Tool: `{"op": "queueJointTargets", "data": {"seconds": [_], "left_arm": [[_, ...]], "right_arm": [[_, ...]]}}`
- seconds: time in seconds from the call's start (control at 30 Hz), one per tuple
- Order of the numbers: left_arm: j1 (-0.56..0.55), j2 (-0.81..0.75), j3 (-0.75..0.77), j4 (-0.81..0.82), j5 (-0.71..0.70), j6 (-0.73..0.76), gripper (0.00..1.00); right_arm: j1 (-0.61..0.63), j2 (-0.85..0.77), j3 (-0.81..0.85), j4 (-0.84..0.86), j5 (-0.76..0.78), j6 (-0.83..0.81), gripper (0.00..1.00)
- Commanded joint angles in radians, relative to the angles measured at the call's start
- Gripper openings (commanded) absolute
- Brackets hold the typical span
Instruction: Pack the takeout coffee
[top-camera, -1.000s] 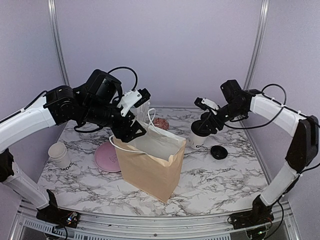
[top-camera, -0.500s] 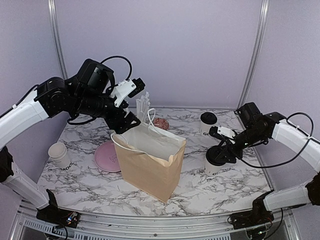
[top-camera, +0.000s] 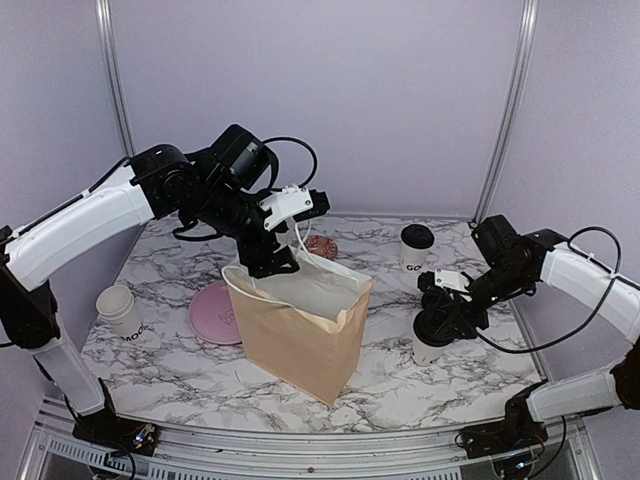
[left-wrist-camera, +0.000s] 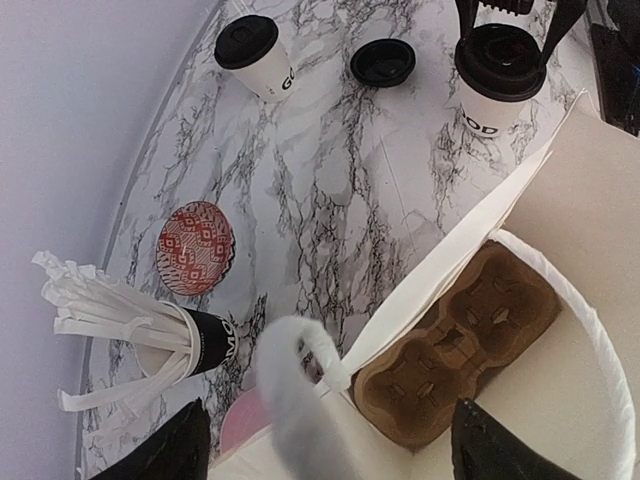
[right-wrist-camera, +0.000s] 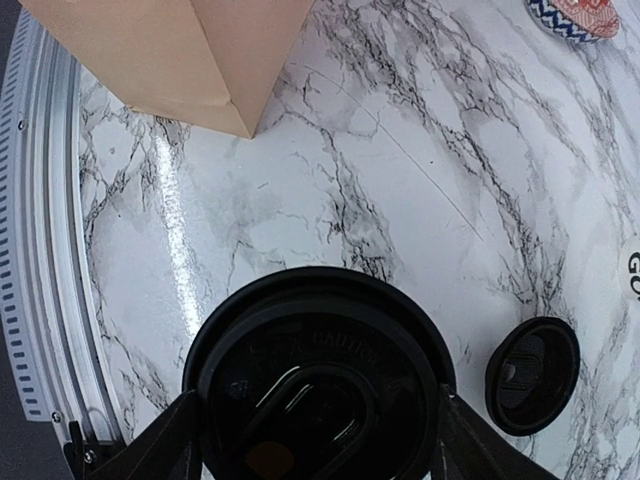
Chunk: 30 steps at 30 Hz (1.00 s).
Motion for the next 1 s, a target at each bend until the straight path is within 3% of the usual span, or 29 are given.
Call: {"op": "queueJointTargets", "data": {"seconds": [0.0,0.17,0.53,0.67,0.73,0.9,0.97], "left_arm": [[0.004,0.055,0.059,-0.039,0.086,0.083,0.82],[0.004,0.13,0.108,-0.04,0.159,0.103,0.76],[0.002,0.175,0.156,-0.062,0.328,0.085,0.44],[0.002,0.157,0.146,-0.067,0.344,0.04,0.34],[0.003,0.147,0.134,-0.069,0.352,0.02,0.31],[0.003,0.142,0.127,-0.077,0.331,-0.037,0.23],[0.003,0.142,0.127,-0.082,0.332,-0.055,0.15]], "right_arm": [[0.009,0.003,0.029,-0.042,-0.035,-0.045,0.73],[0.008,0.006,0.042,-0.054,-0.035,-0.045,0.77],[0.008,0.012,0.114,-0.11,-0.065,-0.046,0.83],[0.009,0.011,0.15,-0.123,-0.076,-0.046,0.87],[0.008,0.008,0.182,-0.12,-0.082,-0.031,0.98],[0.008,0.02,0.202,-0.082,-0.064,0.039,0.99],[0.007,0.03,0.207,-0.072,-0.053,0.052,0.99]]}}
